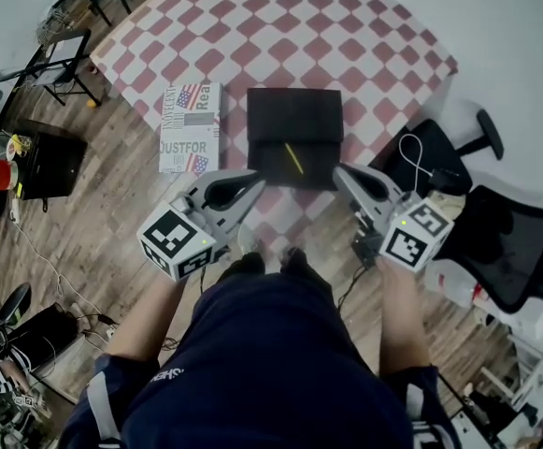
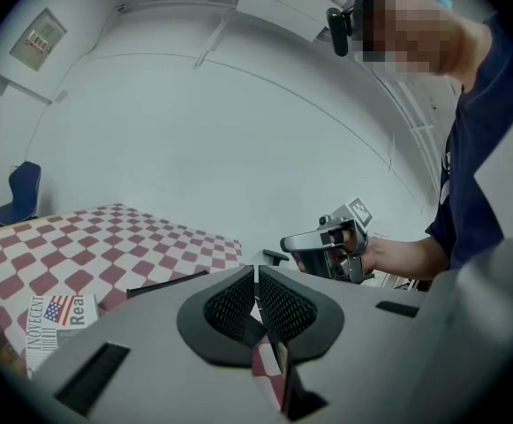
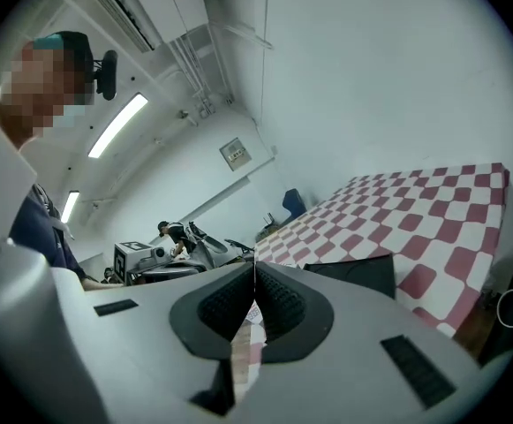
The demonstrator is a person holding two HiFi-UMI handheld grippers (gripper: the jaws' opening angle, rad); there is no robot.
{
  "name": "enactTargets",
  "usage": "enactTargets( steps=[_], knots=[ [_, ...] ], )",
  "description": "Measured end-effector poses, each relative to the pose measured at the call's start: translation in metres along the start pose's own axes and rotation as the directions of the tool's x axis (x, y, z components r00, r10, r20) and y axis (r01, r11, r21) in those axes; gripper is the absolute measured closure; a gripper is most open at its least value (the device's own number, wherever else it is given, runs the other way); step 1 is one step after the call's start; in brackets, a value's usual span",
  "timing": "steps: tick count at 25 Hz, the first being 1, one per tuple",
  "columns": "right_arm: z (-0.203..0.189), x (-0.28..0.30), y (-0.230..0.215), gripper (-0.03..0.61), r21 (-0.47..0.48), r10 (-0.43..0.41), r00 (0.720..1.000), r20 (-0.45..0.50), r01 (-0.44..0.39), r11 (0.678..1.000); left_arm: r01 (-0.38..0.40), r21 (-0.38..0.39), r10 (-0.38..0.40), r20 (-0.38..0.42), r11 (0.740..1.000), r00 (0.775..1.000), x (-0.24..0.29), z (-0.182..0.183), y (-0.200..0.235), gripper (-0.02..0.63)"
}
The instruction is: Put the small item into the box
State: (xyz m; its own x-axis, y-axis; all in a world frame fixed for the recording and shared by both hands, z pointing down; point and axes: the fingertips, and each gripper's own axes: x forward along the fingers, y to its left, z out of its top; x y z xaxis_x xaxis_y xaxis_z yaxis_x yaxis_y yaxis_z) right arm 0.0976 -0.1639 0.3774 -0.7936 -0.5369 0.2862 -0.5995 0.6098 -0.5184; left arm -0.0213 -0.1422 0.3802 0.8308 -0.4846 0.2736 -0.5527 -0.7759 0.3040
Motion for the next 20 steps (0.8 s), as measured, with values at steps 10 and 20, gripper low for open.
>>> enactTargets(
  steps=[10, 20],
  knots=[
    [-0.003, -0.019, 0.016, 0.561, -0.017, 0.015, 0.999, 0.035, -0.015, 1.0, 0.003, 0.034, -0.003, 0.012, 0.999, 1.0, -0.002, 0.011, -0.017, 0.572],
    [-0.016, -0.016, 0.03, 0.563, -0.021, 0.025, 1.0, 0.016, -0.025, 0.999, 0.003, 0.034, -0.003, 0.013, 0.999, 1.0, -0.013, 0.003, -0.026, 0.572]
  ],
)
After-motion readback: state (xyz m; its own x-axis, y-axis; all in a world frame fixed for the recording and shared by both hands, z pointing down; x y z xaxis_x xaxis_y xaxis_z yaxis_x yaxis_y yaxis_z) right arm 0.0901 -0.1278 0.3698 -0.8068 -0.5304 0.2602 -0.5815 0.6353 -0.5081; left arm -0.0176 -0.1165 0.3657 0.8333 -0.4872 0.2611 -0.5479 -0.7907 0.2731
